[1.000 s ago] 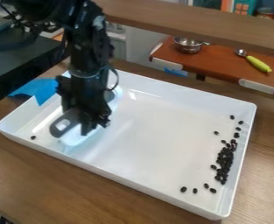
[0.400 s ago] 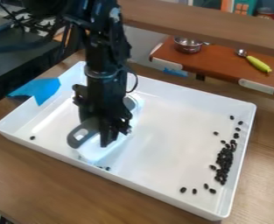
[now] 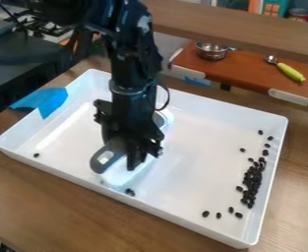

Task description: Sweep into pile

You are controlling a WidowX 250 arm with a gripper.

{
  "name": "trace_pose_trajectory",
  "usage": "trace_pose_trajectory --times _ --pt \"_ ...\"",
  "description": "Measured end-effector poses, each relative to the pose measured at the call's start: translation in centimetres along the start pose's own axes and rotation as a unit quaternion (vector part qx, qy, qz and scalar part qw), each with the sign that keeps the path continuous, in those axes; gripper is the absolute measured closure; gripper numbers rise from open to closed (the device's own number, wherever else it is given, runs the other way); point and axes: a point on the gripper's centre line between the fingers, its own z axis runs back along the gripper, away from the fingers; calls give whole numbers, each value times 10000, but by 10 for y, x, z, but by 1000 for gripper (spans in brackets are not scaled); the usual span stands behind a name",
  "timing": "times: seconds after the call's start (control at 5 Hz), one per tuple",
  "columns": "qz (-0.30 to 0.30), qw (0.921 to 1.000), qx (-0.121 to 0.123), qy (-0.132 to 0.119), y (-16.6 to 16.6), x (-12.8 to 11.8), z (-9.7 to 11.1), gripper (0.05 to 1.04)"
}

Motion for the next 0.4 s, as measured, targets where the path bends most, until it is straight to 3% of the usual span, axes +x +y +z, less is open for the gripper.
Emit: trace_pose_trajectory --times 0.4 --pt "107 9999 -41 -44 -34 10 -7 593"
